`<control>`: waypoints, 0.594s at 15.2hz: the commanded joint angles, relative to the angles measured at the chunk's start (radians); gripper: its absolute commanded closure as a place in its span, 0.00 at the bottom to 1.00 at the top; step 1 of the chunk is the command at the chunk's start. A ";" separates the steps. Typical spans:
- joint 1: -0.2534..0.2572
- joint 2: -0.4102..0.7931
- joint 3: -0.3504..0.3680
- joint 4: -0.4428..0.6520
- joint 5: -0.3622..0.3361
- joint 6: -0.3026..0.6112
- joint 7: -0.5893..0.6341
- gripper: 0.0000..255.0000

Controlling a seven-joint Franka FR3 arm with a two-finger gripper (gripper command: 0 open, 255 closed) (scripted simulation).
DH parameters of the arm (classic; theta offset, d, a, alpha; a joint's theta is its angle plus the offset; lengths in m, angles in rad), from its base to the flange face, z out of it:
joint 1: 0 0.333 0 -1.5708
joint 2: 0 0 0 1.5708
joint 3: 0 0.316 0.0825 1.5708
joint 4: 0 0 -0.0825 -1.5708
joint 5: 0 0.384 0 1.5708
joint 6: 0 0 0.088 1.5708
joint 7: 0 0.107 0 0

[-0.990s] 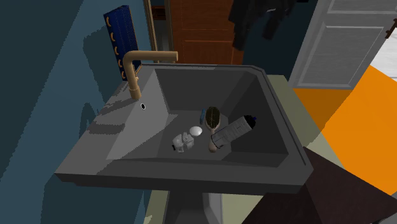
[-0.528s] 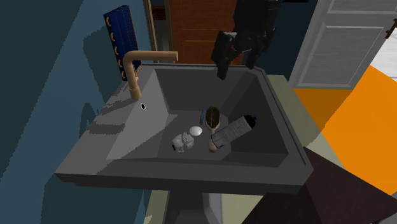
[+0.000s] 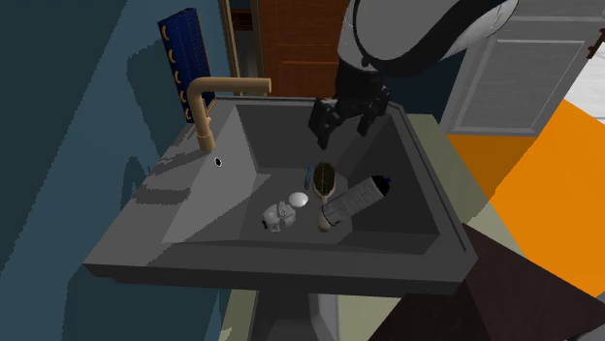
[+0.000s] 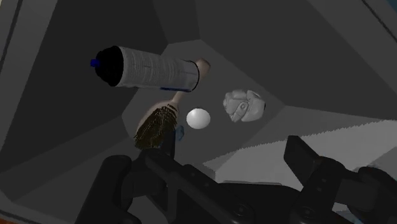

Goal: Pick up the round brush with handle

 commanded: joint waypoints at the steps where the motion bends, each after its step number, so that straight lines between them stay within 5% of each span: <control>1: -0.016 0.066 0.006 -0.005 -0.017 0.074 0.032 0.00; 9: -0.073 0.383 -0.004 0.071 -0.159 0.316 0.200 0.00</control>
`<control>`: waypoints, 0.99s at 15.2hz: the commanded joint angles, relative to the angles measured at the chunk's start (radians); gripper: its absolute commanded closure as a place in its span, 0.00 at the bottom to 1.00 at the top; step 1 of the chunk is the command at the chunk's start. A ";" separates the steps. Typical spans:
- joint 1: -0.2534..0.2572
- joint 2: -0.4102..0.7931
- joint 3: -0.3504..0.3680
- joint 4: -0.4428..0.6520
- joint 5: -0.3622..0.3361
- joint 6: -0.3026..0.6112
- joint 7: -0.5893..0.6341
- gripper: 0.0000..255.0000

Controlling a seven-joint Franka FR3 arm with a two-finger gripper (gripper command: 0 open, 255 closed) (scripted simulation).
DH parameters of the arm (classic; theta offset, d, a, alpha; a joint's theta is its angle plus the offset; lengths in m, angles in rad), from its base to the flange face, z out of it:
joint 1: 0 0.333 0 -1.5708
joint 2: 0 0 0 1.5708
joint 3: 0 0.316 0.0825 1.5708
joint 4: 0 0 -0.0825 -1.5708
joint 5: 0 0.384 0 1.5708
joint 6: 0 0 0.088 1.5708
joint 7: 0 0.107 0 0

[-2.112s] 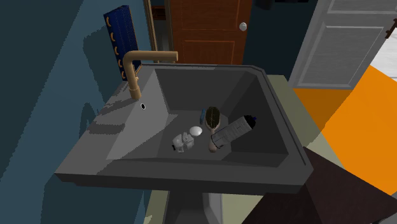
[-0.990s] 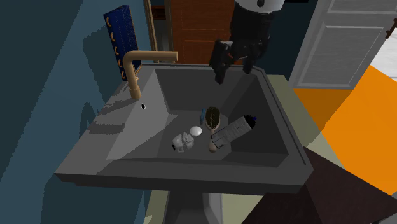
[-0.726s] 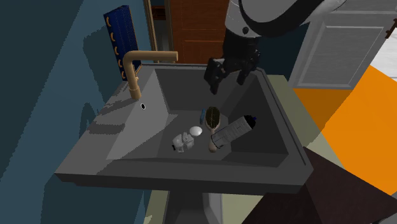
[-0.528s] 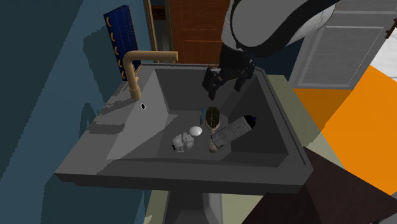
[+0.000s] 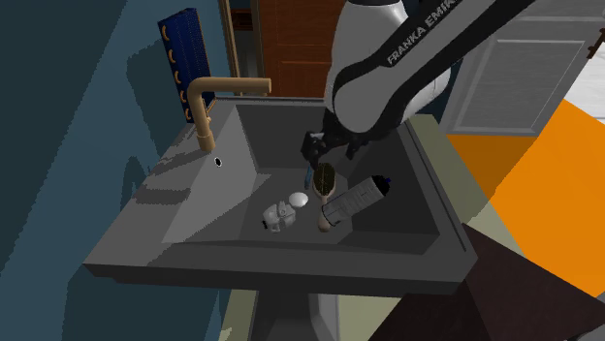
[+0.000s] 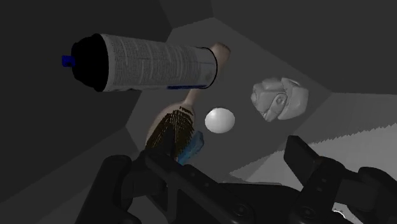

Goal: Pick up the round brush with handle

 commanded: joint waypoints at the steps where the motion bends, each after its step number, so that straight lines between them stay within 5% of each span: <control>1: -0.009 0.086 -0.016 0.023 -0.048 0.064 0.049 0.00; 7: 0.021 0.326 -0.101 0.143 -0.150 0.186 0.180 0.00; 15: 0.050 0.613 -0.181 0.334 -0.157 0.287 0.258 0.00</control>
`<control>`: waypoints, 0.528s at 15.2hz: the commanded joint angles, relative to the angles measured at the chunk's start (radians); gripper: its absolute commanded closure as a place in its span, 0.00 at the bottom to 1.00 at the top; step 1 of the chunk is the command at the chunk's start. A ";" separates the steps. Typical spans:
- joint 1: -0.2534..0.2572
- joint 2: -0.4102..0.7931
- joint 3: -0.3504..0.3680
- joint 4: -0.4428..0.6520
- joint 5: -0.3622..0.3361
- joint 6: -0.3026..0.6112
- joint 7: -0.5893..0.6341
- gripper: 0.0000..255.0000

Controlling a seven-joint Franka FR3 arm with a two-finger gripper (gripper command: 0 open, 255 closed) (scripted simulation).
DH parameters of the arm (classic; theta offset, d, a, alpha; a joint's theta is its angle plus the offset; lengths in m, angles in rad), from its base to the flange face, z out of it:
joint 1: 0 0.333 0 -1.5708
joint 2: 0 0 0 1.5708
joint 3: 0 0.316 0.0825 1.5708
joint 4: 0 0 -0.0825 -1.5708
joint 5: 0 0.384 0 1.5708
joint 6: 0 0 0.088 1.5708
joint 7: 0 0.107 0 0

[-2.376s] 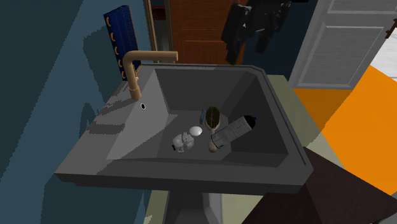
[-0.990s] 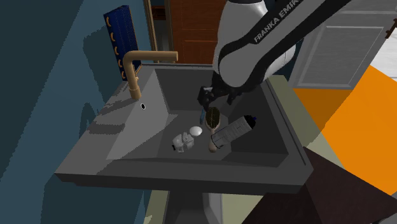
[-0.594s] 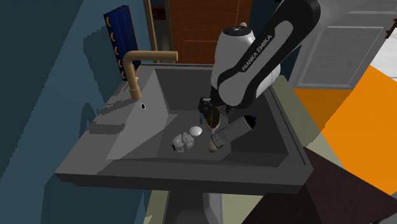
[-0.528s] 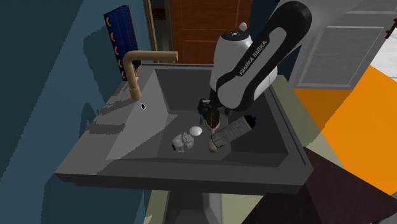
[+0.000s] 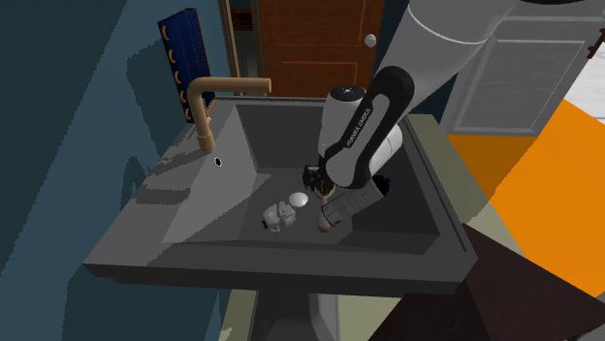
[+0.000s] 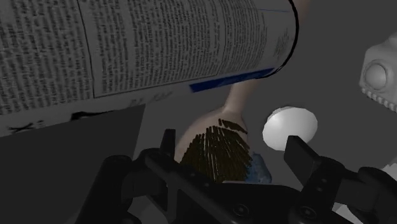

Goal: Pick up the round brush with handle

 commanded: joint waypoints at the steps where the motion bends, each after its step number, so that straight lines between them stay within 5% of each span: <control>1: 0.001 0.047 -0.007 0.030 0.001 0.018 0.005 0.00; 8: 0.014 0.127 -0.022 0.066 -0.001 0.063 0.017 0.00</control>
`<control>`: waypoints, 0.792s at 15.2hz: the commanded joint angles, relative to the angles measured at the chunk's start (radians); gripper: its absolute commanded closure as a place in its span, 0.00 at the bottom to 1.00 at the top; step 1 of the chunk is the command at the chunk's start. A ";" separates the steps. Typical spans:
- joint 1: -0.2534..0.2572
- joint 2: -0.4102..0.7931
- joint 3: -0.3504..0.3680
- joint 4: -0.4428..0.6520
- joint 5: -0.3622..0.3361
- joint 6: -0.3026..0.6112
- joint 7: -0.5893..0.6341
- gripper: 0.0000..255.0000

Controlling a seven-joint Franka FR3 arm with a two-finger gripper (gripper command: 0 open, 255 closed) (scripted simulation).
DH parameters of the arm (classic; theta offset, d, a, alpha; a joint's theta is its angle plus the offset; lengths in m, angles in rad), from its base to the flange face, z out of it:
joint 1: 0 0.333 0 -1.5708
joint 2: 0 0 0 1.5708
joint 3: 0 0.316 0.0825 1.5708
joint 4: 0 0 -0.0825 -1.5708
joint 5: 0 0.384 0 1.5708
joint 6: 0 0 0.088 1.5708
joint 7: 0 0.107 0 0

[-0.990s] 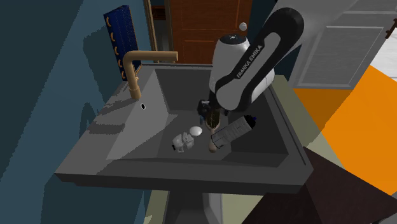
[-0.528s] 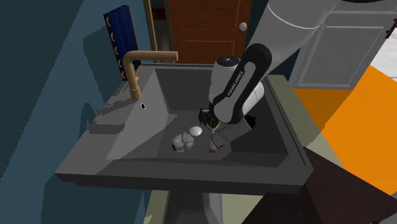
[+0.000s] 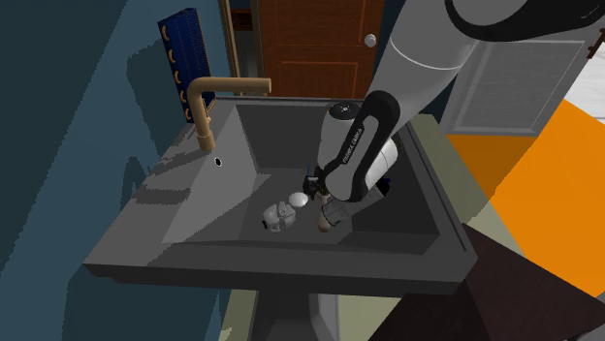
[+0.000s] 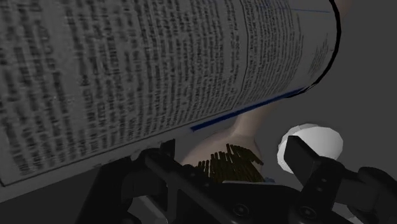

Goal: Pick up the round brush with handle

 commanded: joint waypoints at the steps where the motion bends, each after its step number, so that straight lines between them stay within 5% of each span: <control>1: 0.001 0.007 -0.001 0.003 0.000 0.004 0.001 0.00; 2: 0.002 0.006 -0.002 0.002 0.000 0.005 0.001 1.00; 12: -0.001 -0.008 0.001 -0.003 0.000 -0.004 -0.001 1.00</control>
